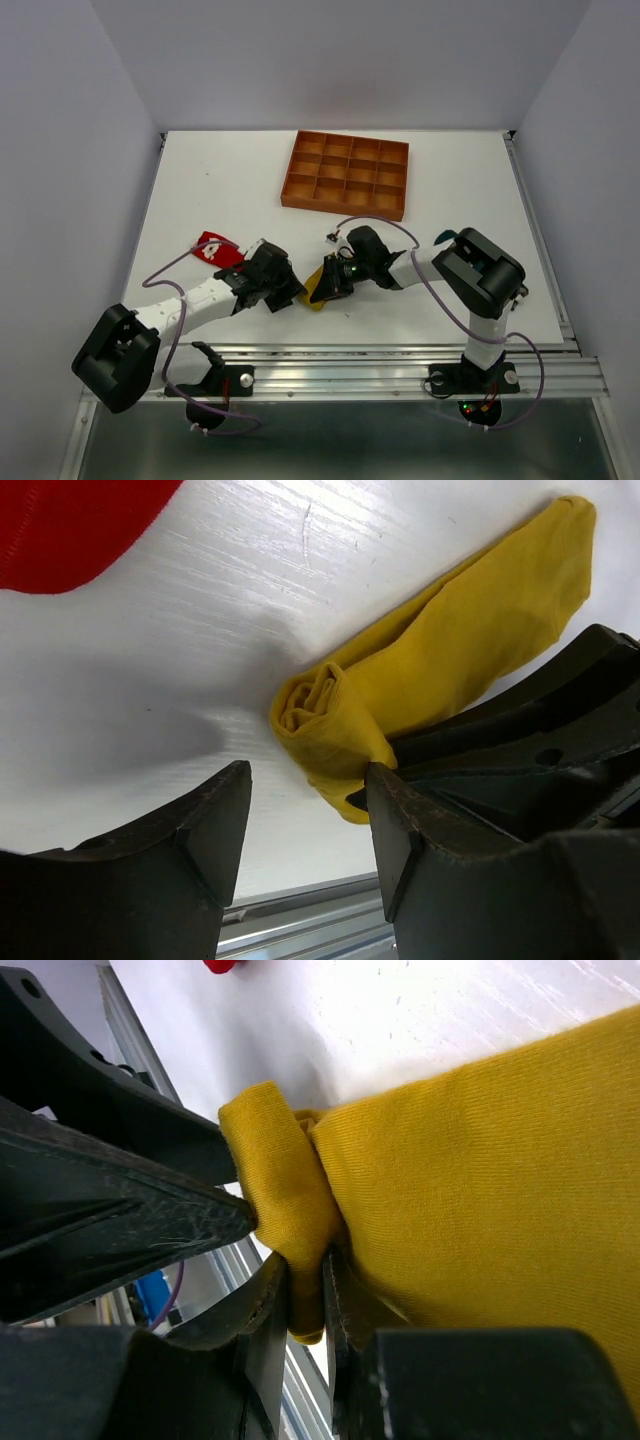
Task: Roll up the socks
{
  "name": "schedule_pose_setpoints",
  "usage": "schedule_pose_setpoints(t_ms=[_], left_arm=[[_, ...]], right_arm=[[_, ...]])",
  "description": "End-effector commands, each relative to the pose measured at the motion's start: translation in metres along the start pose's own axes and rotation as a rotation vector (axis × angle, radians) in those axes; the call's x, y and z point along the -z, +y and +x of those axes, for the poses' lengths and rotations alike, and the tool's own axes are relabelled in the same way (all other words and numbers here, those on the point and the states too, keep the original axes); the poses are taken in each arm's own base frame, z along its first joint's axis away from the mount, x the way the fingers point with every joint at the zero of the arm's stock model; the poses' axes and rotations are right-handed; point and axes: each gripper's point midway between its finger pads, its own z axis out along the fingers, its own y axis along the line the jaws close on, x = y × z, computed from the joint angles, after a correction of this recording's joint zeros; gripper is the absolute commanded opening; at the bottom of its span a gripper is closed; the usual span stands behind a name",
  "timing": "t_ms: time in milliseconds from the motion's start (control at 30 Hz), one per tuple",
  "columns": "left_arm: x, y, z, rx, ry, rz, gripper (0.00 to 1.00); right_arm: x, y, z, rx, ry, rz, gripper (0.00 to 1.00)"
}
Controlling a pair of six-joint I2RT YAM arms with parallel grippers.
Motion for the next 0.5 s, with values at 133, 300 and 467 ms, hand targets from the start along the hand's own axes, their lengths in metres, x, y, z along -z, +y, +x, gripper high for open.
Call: schedule_pose_setpoints(t_ms=[133,300,467], left_arm=[[-0.012,-0.003,0.002,-0.023,0.013,0.007,0.59],[-0.019,-0.005,0.005,-0.041,0.036,-0.005,0.48],[-0.024,-0.002,0.007,-0.039,0.044,-0.022,0.33]], right_arm=[[-0.002,-0.024,0.016,-0.084,0.047,0.033,0.04],[-0.003,-0.024,0.016,-0.086,0.054,0.029,0.04],[-0.003,-0.022,0.016,-0.085,0.057,0.022,0.05]])
